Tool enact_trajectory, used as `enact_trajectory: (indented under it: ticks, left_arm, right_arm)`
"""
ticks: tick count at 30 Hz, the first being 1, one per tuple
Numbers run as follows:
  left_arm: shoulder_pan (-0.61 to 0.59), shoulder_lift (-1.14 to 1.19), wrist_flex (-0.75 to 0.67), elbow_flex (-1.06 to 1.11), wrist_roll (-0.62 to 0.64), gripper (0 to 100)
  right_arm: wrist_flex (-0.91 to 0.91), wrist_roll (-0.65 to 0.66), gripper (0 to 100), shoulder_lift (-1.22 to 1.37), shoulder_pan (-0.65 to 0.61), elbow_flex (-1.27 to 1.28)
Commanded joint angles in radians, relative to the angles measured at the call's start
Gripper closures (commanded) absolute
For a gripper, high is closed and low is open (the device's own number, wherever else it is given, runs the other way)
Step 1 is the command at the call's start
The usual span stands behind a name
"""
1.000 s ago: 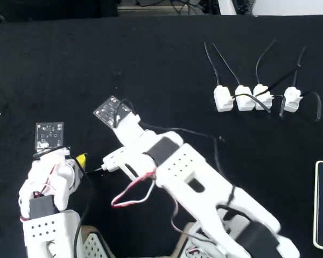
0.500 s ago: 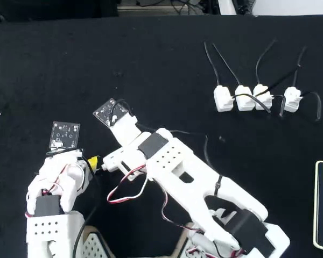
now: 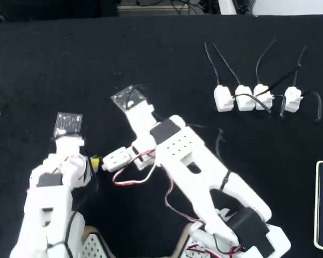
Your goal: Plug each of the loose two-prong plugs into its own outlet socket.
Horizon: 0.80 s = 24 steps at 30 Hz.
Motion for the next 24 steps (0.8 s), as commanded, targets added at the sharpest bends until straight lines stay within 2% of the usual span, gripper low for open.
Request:
enact_trajectory:
  ticks: [1,6,12,18,21,24]
  left_arm:
    - [0.042,0.193,-0.06,-0.134,0.014,74]
    - [0.179,0.371,-0.055,-0.222,0.014,74]
    - [0.26,0.359,-0.055,-0.274,0.021,74]
    - [0.389,0.359,-0.057,-0.285,0.106,74]
    - [0.335,0.35,-0.051,-0.292,0.106,74]
    - [0.188,0.328,0.046,-0.355,0.103,74]
  right_arm:
    - [0.012,0.034,98.8,-0.013,0.054,-0.056]
    - [0.012,0.04,98.8,-0.013,0.135,-0.056]
    - [0.012,0.083,98.8,-0.013,0.187,-0.053]
    - [0.012,0.086,98.8,-0.013,0.193,-0.053]
    - [0.014,0.087,98.8,-0.012,0.193,-0.053]
    - [0.015,0.087,98.8,-0.012,0.189,-0.053]
